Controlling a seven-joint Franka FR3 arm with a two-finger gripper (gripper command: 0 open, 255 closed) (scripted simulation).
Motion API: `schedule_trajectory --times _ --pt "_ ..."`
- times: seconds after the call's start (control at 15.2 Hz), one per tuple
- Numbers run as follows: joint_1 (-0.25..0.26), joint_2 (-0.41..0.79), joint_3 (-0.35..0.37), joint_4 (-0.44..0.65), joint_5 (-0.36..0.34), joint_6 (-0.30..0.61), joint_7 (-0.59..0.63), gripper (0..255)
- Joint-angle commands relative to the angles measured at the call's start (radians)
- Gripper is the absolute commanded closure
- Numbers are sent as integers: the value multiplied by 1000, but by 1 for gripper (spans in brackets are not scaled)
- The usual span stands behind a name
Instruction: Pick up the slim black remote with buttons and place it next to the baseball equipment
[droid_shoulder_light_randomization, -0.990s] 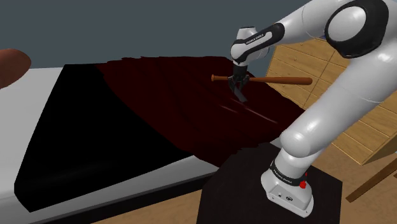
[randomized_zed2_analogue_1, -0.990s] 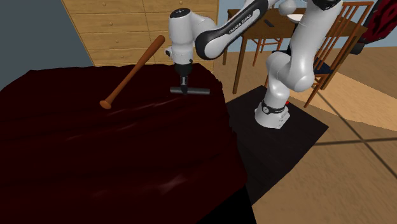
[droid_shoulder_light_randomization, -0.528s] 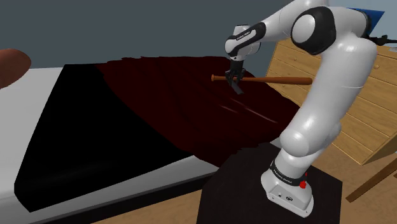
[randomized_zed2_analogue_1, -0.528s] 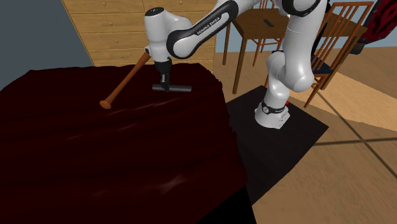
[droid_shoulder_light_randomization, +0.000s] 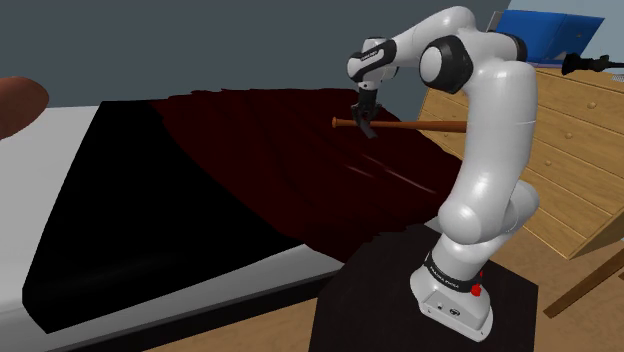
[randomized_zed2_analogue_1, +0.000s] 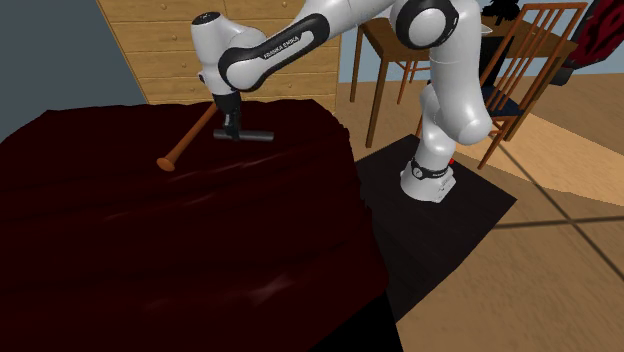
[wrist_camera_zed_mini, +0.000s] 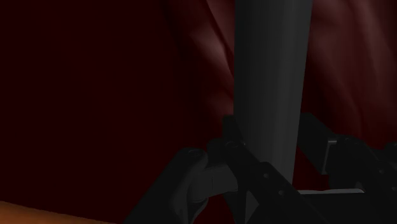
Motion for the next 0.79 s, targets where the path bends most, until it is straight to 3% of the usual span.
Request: schedule_trajectory --times 0.0,0.73 --pt "-5 18 1 6 5 13 -5 255" --pt "-9 77 8 -59 17 136 -6 255"
